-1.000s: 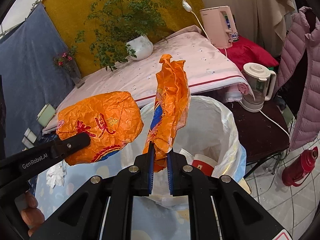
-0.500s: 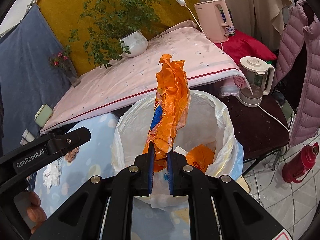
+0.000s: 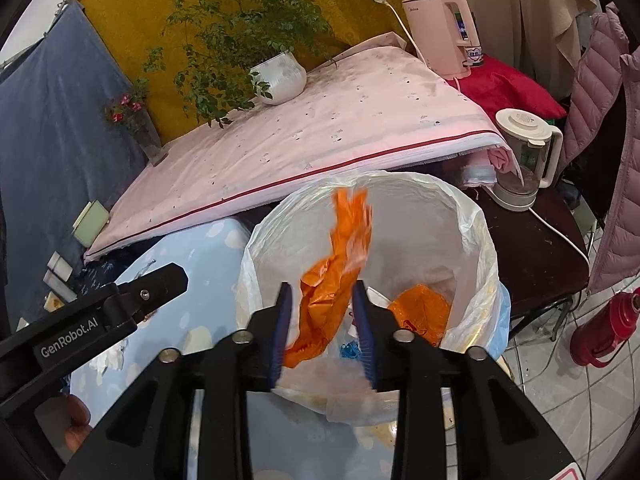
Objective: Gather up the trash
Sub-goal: 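Carry both orange bags over the bin and open both tools, then move both tools back over the table toward the glove and scrunchie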
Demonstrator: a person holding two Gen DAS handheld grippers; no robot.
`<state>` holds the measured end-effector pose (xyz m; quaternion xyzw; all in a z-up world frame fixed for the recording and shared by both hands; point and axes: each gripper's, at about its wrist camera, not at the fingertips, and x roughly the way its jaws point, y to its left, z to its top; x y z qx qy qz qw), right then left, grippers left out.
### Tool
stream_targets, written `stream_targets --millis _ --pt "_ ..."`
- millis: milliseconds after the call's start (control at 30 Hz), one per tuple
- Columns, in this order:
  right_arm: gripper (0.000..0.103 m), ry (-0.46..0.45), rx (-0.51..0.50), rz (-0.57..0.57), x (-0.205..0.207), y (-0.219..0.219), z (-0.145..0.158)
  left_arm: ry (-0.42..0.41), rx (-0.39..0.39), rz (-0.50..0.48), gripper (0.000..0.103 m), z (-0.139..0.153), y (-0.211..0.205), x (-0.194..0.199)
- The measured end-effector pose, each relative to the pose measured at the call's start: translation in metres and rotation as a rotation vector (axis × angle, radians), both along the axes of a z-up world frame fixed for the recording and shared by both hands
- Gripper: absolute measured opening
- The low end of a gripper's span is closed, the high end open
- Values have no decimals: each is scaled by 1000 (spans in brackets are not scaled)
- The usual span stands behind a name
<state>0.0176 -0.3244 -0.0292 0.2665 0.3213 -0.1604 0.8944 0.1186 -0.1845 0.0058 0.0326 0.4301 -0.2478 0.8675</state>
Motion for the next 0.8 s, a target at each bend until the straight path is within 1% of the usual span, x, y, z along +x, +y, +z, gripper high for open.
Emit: stream_targets --millis 433,800 --pt "44 10 -8 35 5 19 3 18 -5 54 58 -5 25 5" --pt "46 14 -27 74 13 43 9 27 -15 111 58 -8 58 10"
